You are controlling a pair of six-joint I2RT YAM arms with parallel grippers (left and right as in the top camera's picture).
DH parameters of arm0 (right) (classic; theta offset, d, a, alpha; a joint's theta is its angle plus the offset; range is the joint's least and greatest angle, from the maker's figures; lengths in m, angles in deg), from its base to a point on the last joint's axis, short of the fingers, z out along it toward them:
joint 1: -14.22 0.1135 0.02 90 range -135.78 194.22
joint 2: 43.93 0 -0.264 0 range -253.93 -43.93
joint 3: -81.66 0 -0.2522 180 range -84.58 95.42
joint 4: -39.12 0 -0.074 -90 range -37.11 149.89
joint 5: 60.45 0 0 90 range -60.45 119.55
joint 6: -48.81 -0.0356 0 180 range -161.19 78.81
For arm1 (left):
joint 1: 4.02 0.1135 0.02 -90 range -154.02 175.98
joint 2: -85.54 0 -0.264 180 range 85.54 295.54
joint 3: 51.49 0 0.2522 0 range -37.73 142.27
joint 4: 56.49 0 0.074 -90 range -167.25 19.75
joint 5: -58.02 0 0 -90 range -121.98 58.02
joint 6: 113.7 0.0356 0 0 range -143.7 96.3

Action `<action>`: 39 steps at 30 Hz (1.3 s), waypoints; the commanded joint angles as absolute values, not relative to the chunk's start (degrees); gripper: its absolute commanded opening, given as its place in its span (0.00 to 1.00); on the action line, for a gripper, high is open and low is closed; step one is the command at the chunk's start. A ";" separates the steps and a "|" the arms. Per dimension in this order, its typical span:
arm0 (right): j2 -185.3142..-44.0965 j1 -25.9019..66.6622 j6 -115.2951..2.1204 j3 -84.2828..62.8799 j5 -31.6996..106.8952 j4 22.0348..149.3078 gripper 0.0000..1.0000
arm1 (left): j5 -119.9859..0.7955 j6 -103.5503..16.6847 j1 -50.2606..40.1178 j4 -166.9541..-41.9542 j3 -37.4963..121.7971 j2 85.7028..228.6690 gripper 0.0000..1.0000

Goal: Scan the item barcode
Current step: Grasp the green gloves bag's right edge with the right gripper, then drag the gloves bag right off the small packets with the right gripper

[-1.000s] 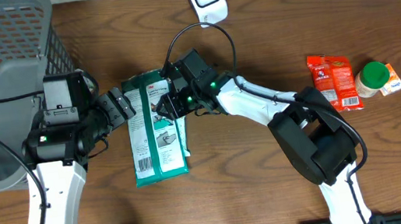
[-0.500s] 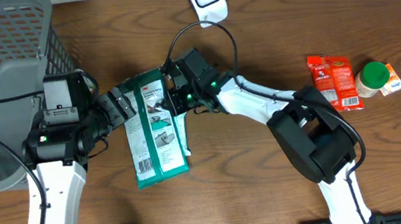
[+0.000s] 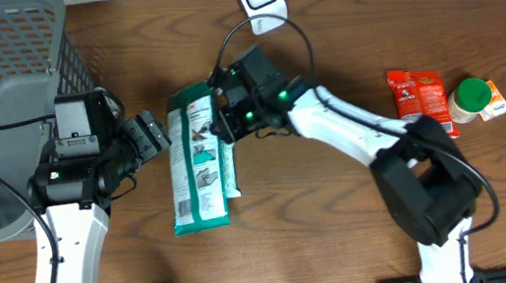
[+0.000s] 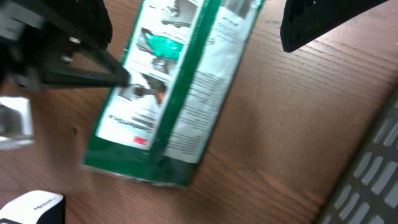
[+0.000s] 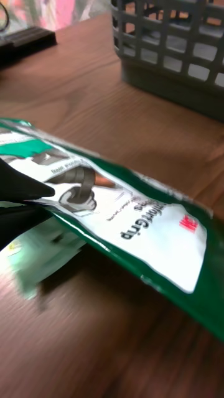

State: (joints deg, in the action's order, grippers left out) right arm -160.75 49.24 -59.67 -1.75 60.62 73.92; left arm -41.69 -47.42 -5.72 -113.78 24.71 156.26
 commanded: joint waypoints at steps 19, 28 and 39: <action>-157.86 42.42 -60.65 -0.83 59.25 91.50 0.97 | -41.34 -46.88 -5.54 -113.93 25.15 156.28 0.87; -157.95 48.59 -68.13 -6.80 59.23 81.73 0.76 | -41.34 -46.88 -5.54 -113.93 25.15 156.28 0.87; -157.97 51.97 -70.86 -15.04 58.09 64.02 0.66 | -41.34 -46.88 -5.54 -113.93 25.15 156.28 0.87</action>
